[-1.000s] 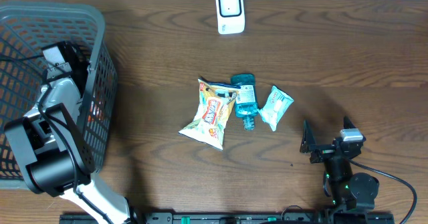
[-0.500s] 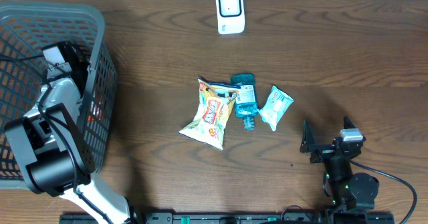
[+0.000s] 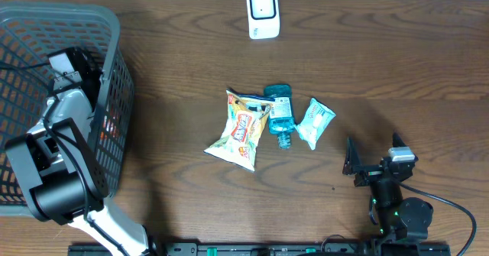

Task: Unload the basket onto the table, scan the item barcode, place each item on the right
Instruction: 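Reach down inside the basket toward the red packet with left gripper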

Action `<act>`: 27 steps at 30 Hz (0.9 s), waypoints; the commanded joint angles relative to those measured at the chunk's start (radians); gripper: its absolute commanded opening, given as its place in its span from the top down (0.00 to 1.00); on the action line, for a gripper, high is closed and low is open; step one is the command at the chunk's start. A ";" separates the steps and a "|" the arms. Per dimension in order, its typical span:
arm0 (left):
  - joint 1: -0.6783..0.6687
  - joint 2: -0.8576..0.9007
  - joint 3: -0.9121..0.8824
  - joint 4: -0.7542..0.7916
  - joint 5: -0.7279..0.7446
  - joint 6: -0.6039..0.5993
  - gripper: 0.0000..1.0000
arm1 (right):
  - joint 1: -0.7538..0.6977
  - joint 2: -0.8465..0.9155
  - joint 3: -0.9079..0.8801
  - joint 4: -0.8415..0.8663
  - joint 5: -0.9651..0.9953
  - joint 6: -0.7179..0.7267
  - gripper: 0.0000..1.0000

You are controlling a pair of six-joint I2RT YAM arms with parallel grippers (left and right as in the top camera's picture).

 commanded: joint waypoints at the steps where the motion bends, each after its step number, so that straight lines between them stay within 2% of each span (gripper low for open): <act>1: 0.003 0.157 -0.129 -0.114 0.043 -0.048 0.00 | 0.006 -0.005 -0.001 -0.003 0.002 -0.008 0.01; 27: 0.003 0.157 -0.129 -0.157 0.043 -0.047 0.00 | 0.006 -0.005 -0.001 -0.003 0.003 -0.008 0.01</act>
